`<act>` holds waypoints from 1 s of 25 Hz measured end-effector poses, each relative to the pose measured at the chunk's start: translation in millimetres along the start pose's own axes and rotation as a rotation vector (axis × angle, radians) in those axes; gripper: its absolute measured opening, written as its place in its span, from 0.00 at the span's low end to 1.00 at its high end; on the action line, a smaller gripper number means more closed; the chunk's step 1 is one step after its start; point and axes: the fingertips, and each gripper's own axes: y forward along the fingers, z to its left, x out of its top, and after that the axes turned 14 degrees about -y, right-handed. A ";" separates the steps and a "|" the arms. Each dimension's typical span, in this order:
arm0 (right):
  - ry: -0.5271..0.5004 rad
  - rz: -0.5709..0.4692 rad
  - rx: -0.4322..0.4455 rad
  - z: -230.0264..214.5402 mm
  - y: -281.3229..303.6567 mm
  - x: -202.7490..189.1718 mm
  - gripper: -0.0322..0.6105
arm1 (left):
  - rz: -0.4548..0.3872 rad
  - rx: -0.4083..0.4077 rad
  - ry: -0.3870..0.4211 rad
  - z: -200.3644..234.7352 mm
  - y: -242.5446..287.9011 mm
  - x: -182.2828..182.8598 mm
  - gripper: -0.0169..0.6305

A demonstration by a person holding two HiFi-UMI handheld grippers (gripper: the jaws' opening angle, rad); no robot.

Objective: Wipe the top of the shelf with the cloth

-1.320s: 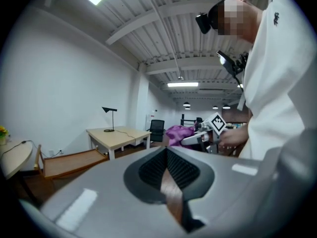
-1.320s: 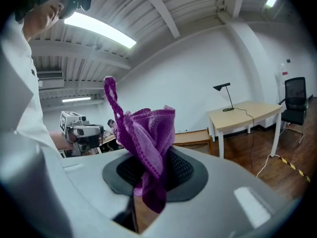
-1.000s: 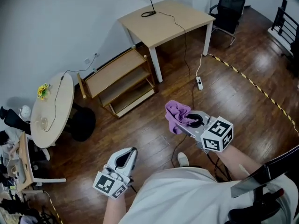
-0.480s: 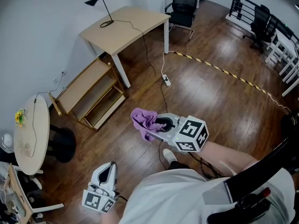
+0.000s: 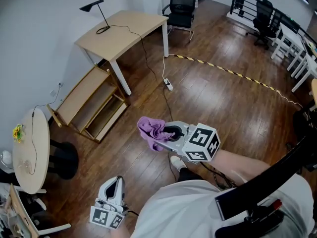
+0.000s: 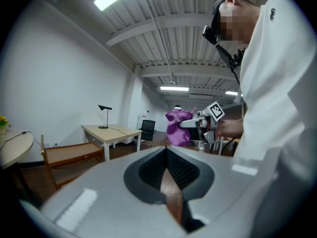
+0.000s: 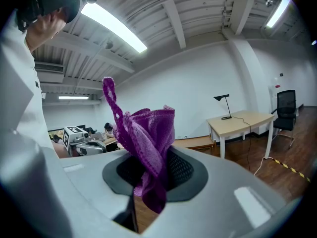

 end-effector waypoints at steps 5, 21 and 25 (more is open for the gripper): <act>-0.002 0.009 -0.005 11.0 -5.7 -3.1 0.21 | -0.002 0.007 -0.008 0.6 -12.4 -6.4 0.05; -0.012 0.026 -0.014 33.3 -3.5 -5.7 0.21 | 0.001 -0.010 0.002 2.5 -26.1 -14.4 0.05; -0.009 0.029 -0.018 39.8 -4.1 -7.5 0.21 | 0.001 -0.011 0.005 4.4 -31.6 -14.7 0.05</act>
